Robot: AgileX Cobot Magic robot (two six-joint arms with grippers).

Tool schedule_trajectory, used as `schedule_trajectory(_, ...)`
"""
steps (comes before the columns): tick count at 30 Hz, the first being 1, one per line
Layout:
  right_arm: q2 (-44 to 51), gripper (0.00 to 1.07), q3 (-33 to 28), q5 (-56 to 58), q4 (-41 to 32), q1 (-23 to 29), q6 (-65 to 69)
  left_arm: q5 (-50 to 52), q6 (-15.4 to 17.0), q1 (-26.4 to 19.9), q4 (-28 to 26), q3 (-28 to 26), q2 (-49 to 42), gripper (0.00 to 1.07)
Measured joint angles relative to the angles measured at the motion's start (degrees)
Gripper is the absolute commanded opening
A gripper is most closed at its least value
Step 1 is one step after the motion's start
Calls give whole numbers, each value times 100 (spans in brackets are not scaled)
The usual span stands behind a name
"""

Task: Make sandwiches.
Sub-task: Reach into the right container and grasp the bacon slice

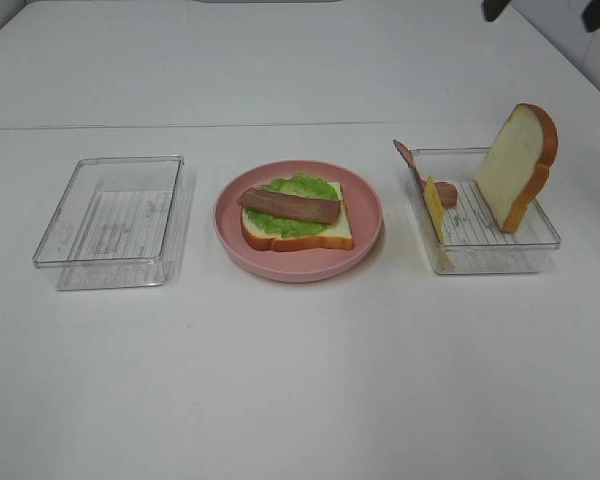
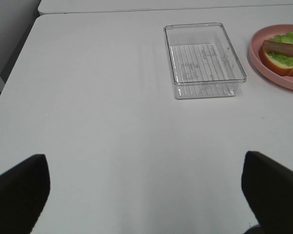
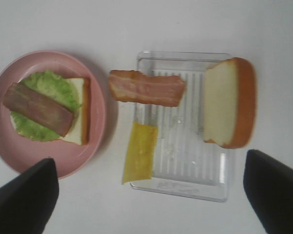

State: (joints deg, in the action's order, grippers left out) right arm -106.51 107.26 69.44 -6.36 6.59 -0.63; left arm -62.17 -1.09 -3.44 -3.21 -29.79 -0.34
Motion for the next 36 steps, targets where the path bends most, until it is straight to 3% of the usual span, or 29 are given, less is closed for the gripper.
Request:
schedule_trajectory(4, -579, 99, 258, 6, -17, 619, 195, 17, 0, 0, 0, 0, 0, 100)
schedule_trajectory(9, -1112, 99, 378, 0, 103, 1037, 699, 17, 0, 0, 0, 0, 0, 100)
schedule_trajectory(36, -2315, 99, 401, -1261, 378, 1077, 1003, 29, 0, 0, 0, 0, 0, 100)
